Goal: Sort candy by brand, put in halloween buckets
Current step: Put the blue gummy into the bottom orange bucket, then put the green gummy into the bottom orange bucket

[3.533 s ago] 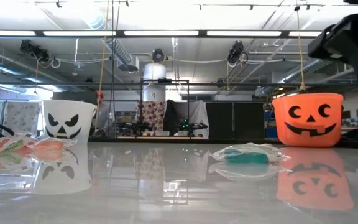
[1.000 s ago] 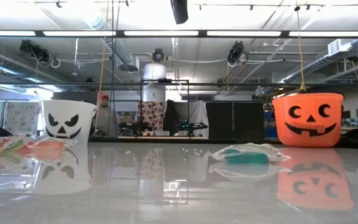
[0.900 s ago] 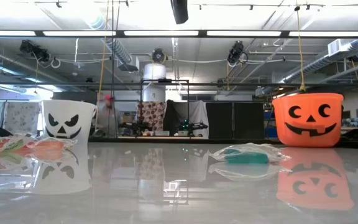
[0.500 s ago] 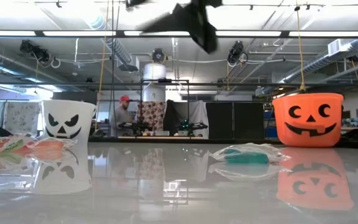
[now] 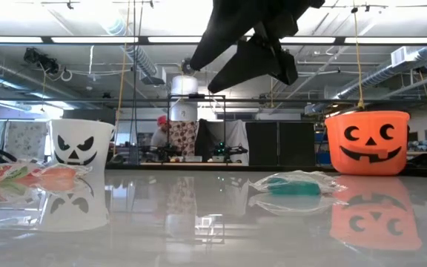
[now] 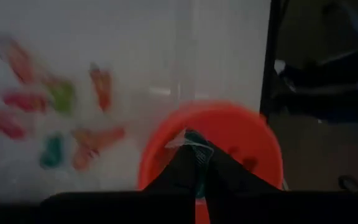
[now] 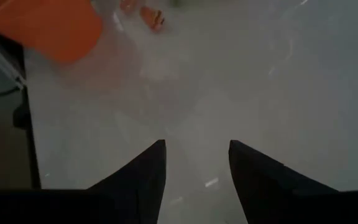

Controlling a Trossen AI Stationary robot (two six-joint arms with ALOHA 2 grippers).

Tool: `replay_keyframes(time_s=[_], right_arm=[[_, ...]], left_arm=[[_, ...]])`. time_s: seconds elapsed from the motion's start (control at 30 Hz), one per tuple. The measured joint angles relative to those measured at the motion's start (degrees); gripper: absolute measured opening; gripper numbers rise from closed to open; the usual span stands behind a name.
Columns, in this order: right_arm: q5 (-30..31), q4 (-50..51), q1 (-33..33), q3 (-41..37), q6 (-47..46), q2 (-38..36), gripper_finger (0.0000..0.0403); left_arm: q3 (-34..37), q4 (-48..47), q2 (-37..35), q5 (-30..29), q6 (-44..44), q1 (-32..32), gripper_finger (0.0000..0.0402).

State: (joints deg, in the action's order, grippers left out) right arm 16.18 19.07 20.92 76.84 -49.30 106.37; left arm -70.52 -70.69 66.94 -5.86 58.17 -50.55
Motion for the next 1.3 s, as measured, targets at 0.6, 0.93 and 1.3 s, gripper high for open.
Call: replay_keyframes(time_s=[0.6,0.93,1.3], right_arm=[[-5.54,18.46,-1.24,0.00,-0.82,0.00,0.0185],[-7.36,30.13,-6.25,0.00,-4.84,0.05,0.0185],[-15.03,21.03,-7.53,-7.89,-9.87,0.42,0.0185]], left_arm=[[23.21,22.29,0.20,1.56,25.12,-9.98,0.0016],[23.88,26.19,0.20,0.01,24.62,-9.87,0.0115],[15.55,24.71,0.17,-2.84,24.29,-9.83,0.0141]])
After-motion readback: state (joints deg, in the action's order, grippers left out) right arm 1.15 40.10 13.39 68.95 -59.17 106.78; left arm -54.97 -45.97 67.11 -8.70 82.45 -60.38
